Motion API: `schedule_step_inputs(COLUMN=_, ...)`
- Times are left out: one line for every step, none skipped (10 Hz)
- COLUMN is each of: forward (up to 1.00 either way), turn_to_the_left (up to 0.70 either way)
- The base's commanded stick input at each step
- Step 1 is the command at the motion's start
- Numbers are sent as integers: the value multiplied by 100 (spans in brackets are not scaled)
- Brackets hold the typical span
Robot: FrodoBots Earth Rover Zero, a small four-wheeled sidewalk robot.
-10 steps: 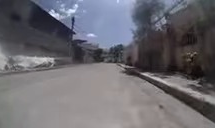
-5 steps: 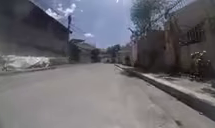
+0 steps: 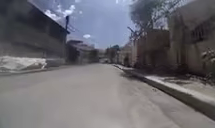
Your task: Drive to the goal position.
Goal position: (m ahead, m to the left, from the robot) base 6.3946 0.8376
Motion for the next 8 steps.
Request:
schedule_step_inputs(forward=85, turn_to_the_left=0)
schedule_step_inputs(forward=85, turn_to_the_left=0)
schedule_step_inputs(forward=85, turn_to_the_left=0)
schedule_step_inputs(forward=85, turn_to_the_left=0)
schedule_step_inputs(forward=85, turn_to_the_left=0)
schedule_step_inputs(forward=85, turn_to_the_left=0)
schedule_step_inputs(forward=85, turn_to_the_left=0)
schedule_step_inputs(forward=85, turn_to_the_left=0)
